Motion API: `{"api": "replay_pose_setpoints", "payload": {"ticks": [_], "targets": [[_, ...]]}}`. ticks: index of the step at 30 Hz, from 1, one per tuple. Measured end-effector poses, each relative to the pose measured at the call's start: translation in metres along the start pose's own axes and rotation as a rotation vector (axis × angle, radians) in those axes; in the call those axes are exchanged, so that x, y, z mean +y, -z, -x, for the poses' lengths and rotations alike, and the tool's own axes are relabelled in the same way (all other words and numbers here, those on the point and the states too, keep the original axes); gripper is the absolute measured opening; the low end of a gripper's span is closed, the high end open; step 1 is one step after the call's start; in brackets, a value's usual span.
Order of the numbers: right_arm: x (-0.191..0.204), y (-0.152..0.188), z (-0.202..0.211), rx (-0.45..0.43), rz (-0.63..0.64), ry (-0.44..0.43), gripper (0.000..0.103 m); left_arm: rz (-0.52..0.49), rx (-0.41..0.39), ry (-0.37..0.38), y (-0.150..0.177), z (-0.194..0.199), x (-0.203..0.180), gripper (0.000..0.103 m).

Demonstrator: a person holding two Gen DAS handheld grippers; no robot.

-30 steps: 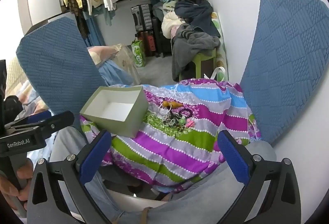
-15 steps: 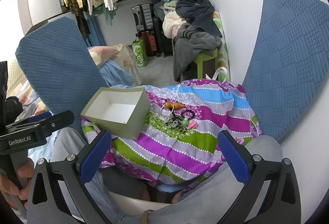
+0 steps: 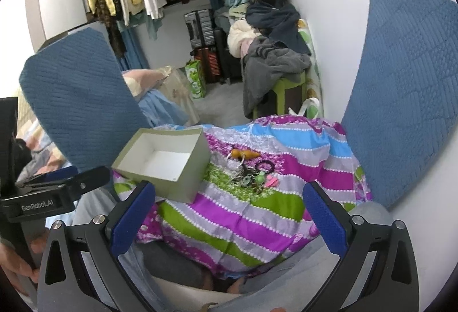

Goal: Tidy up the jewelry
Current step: 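Move both tools toward the jewelry pile on the striped cloth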

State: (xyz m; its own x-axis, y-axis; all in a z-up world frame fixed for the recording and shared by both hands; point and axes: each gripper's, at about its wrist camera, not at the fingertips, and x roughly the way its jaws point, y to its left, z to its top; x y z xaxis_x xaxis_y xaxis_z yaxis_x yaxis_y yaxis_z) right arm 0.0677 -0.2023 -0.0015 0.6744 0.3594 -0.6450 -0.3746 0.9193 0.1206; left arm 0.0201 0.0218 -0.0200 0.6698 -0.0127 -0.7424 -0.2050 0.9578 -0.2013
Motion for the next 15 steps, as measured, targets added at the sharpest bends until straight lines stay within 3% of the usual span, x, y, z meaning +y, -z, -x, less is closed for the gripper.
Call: {"api": "replay_pose_setpoints", "payload": {"ticks": [15], "targets": [[-0.009, 0.013, -0.034, 0.041, -0.016, -0.004, 0.103, 0.005, 0.005, -0.037, -0.004, -0.035, 0.010, 0.102]]}}
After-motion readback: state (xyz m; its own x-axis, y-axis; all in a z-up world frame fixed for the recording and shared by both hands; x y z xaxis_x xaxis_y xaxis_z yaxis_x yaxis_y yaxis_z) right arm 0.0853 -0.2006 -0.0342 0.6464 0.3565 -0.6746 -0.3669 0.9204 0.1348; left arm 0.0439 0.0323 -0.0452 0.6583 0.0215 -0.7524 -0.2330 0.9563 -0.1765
